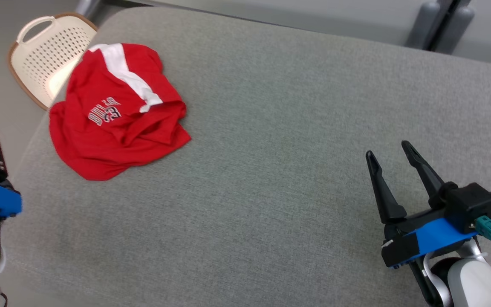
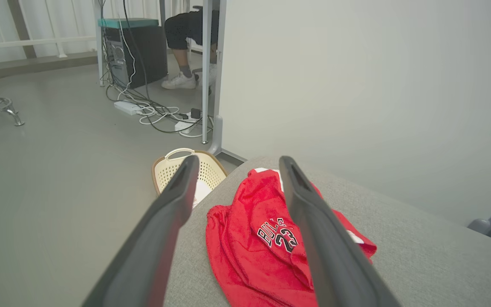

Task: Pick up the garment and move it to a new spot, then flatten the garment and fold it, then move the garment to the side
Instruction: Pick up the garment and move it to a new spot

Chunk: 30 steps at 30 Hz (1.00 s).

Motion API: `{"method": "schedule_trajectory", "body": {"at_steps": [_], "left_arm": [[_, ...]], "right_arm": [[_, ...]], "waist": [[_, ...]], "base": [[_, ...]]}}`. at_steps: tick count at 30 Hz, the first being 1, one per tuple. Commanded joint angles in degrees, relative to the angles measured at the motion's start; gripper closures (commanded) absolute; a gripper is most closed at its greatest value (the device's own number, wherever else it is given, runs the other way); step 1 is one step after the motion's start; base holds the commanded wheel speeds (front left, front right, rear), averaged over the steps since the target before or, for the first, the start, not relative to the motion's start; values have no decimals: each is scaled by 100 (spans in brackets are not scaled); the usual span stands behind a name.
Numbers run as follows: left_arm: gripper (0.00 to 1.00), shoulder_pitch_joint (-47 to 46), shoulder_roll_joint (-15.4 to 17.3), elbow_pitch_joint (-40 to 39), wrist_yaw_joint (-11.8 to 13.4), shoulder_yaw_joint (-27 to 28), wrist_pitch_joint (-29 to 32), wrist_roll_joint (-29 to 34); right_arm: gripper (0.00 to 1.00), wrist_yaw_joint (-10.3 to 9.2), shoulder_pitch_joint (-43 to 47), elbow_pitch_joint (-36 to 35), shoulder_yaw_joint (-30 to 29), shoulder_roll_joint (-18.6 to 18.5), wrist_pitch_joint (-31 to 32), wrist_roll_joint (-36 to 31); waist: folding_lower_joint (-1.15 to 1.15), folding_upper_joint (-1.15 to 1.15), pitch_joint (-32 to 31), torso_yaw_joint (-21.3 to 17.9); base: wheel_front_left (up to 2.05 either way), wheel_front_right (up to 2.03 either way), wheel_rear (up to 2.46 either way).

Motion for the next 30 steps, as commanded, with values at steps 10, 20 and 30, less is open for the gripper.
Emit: {"method": "schedule_trajectory", "body": {"at_steps": [10, 20, 30], "left_arm": [[0, -1010, 497, 1102, -87, 709, 751, -924], [0, -1239, 888, 2413, -41, 820, 1325, -1144], [100, -1121, 535, 3282, -64, 548, 2507, -1580]], "right_arm": [[0, 1, -631, -202, 332, -112, -375, -105], [0, 1, -801, -126, 364, -7, -676, -99], [0, 1, -685, 63, 359, 88, -762, -4]], "waist": [[-1, 0, 1469, -1083], [-1, 0, 2025, -1855], [-1, 0, 1649, -2024]], "base": [[0, 0, 0], [0, 0, 0], [0, 0, 0]]}}
